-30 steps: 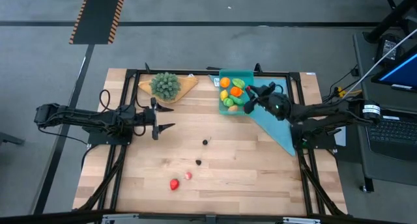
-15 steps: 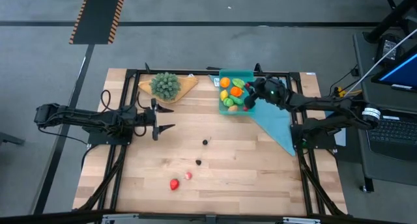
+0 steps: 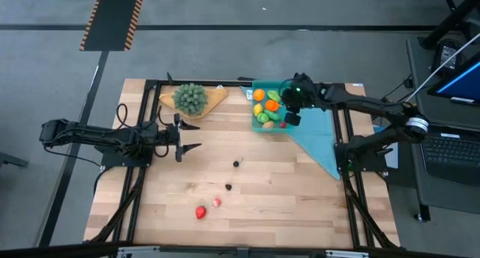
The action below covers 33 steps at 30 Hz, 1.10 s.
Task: Pick and placing Produce into tupperware
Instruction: Put the red raspberry into the blue bin
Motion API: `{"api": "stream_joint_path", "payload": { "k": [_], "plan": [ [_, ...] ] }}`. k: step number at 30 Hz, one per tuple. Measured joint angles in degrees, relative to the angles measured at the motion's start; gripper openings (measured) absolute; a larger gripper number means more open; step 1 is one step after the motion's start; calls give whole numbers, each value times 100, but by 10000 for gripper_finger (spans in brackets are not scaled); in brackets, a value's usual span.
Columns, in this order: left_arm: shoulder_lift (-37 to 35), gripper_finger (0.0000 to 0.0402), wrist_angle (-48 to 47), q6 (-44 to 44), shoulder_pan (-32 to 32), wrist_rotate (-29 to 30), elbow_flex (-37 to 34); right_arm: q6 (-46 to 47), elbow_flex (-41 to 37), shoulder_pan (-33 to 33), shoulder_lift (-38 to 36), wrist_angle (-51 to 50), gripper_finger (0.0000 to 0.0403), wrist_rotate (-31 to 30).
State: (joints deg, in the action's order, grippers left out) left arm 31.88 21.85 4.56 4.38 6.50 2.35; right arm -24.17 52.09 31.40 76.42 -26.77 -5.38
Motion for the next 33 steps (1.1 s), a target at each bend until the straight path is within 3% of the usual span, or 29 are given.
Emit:
{"api": "stream_joint_path", "payload": {
  "k": [14, 33],
  "plan": [
    [0, 298, -17, -4, -2, 0, 0, -528, 1827, 343, 1508, -1891, 98, -6],
    [0, 298, -39, -7, -2, 2, 0, -465, 1390, 409, 2188, -1324, 98, 249]
  ]
}}
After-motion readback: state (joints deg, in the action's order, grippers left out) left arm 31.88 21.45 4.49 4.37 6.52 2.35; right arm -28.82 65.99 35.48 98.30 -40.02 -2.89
